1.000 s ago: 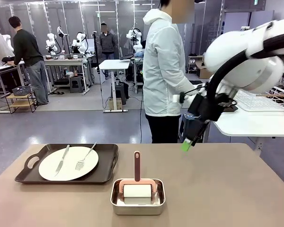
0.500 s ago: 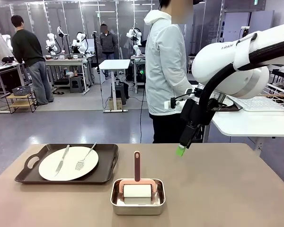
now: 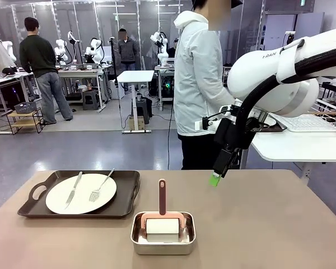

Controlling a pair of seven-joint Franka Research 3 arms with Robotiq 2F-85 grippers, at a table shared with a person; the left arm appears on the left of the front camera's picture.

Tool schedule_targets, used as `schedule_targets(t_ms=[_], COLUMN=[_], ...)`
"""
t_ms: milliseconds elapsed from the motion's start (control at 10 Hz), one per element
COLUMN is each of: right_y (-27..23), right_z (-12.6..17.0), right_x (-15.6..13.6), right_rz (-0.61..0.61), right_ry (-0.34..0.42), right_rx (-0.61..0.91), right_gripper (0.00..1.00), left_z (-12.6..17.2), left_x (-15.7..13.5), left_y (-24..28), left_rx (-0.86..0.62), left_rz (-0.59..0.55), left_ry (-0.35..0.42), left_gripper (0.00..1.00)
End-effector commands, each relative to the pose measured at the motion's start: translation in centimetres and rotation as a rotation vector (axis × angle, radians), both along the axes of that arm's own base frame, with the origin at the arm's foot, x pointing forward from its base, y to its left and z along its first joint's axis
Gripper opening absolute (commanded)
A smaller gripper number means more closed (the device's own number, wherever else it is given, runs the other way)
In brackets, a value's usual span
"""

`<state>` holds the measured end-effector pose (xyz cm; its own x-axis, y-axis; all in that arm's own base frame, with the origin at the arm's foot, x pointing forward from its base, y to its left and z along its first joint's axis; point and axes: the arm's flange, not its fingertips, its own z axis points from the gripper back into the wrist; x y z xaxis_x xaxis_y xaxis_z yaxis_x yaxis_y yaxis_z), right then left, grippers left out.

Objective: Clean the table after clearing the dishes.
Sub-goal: When the left (or right) Handle tray is removed, use the left hand (or right hand) to clean the left (or right) side of the table with the Lint Roller.

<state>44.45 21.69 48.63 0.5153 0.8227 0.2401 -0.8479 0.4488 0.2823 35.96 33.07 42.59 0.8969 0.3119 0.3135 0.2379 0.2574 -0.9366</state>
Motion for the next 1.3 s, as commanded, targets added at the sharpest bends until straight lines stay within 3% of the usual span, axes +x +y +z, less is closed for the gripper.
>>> schedule_targets(t_ms=[0,500,1200], right_y=[2.6,12.5,19.6], right_z=[-0.2,-1.9,-4.4], right_x=[0.6,2.8,4.8], right_rz=[0.07,0.26,0.443], right_ry=[-0.042,-0.079,-0.076], right_rx=[-0.083,-0.18,-0.269], right_gripper=[1.0,1.0,1.0], left_z=[0.0,0.0,0.0], left_x=[-0.2,-0.2,-0.2], left_y=[0.1,0.1,0.1], left_rx=[0.001,0.001,0.001], left_rz=[0.003,0.003,0.003], left_ry=[-0.007,-0.007,-0.007], left_gripper=[1.0,1.0,1.0])
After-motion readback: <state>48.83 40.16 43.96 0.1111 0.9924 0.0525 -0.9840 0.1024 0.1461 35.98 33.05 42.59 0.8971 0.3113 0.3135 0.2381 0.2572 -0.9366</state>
